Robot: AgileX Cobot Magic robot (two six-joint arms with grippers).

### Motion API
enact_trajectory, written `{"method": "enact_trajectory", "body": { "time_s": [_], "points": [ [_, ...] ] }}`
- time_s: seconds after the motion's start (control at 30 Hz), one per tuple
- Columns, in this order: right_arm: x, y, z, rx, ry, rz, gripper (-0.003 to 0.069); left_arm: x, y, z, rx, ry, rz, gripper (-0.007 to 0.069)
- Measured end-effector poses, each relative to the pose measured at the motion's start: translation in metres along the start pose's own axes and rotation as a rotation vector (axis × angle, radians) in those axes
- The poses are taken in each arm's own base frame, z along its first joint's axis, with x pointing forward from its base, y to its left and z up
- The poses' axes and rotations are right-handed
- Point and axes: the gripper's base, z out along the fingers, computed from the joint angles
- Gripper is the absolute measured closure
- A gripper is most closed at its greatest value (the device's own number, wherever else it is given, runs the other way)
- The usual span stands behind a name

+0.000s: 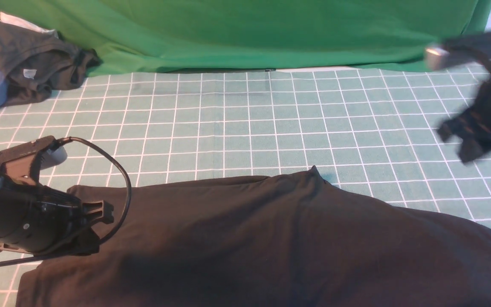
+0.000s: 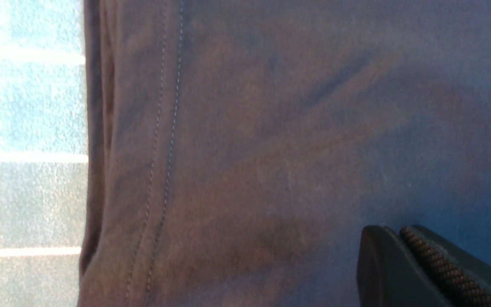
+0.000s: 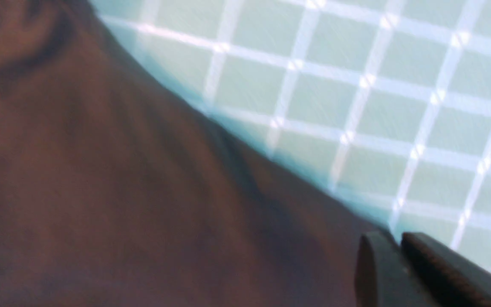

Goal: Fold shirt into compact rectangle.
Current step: 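Pull the folded dark garment lengthwise by its ends to straighten it flat on the table, then fold the right end of the dark garment over onto its left end with the right gripper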

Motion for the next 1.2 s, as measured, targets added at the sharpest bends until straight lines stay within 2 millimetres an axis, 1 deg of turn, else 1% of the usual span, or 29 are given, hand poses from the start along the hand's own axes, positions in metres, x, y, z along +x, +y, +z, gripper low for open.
{"method": "enact_trajectory", "body": {
  "time_s": [0.03,0.1,0.17,0.2,0.23,0.27,0.3,0.33,0.4,0.47,0.5,0.57,0.67,0.73,0.77,0.8,0.83,0.87,0.9,0.93,0.97,1.03,1.2],
  "points": [
    [0.020,-0.008,0.002,0.007,0.007,0.041,0.0502,0.000,0.000,0.000,0.000,0.004,0.000,0.0618],
    [0.049,-0.019,0.011,0.017,0.032,0.105,0.0376,0.001,0.000,0.000,0.000,0.007,0.000,0.0618],
    [0.069,-0.029,0.024,0.025,0.056,0.157,0.0232,0.001,0.000,0.000,0.001,0.011,-0.001,0.0618],
    [0.079,-0.035,0.034,0.031,0.072,0.190,0.0167,0.001,0.000,0.000,0.004,0.013,-0.003,0.0618],
    [0.079,-0.035,0.034,0.031,0.072,0.190,0.0155,0.001,0.000,0.000,0.004,0.013,-0.003,0.0618],
    [0.090,-0.043,0.048,0.037,0.085,0.231,0.0080,0.001,0.000,0.000,0.005,0.013,-0.003,0.0618],
    [0.095,-0.047,0.056,0.042,0.088,0.253,0.0057,0.001,-0.001,0.000,0.006,0.013,-0.004,0.0618],
    [0.099,-0.050,0.062,0.044,0.094,0.267,0.0041,0.001,-0.001,0.000,0.007,0.013,-0.004,0.0618],
    [0.101,-0.053,0.074,0.046,0.110,0.287,0.0035,0.001,-0.001,0.000,0.009,0.013,0.000,0.0618],
    [0.100,-0.055,0.080,0.047,0.111,0.292,0.0040,0.001,-0.001,0.000,0.009,0.013,0.002,0.0618],
    [0.097,-0.057,0.090,0.049,0.109,0.294,0.0053,0.001,-0.001,0.000,0.009,0.014,0.006,0.0618],
    [0.094,-0.059,0.100,0.050,0.112,0.299,0.0074,0.001,-0.001,0.000,0.010,0.014,0.008,0.0618],
    [0.093,-0.060,0.112,0.046,0.136,0.306,0.0085,0.001,-0.001,0.000,0.012,0.015,0.011,0.0618],
    [0.091,-0.061,0.115,0.044,0.146,0.303,0.0094,0.002,-0.001,0.000,0.014,0.018,0.022,0.0618],
    [0.091,-0.061,0.116,0.041,0.151,0.300,0.0113,0.002,-0.001,0.000,0.016,0.019,0.022,0.0618],
    [0.091,-0.061,0.117,0.038,0.153,0.293,0.0140,0.002,-0.002,0.000,0.018,0.020,0.023,0.0618],
    [0.090,-0.060,0.116,0.032,0.151,0.291,0.0195,0.002,-0.002,0.000,0.019,0.021,0.023,0.0618],
    [0.090,-0.059,0.117,0.021,0.149,0.285,0.0275,0.002,-0.002,0.000,0.020,0.021,0.021,0.0618],
    [0.089,-0.056,0.117,0.012,0.149,0.279,0.0372,0.002,-0.002,0.000,0.020,0.021,0.021,0.0618],
    [0.089,-0.056,0.117,0.010,0.150,0.278,0.0414,0.002,-0.002,0.000,0.021,0.021,0.021,0.0618],
    [0.088,-0.053,0.117,0.001,0.149,0.264,0.0531,0.002,-0.002,0.000,0.021,0.021,0.020,0.0618],
    [0.087,-0.053,0.116,0.000,0.148,0.251,0.0573,0.002,-0.002,0.000,0.021,0.021,0.020,0.0618],
    [0.082,-0.059,0.110,0.046,0.179,0.221,0.0577,0.002,-0.002,0.000,0.022,0.023,0.020,0.0618]
  ]
}}
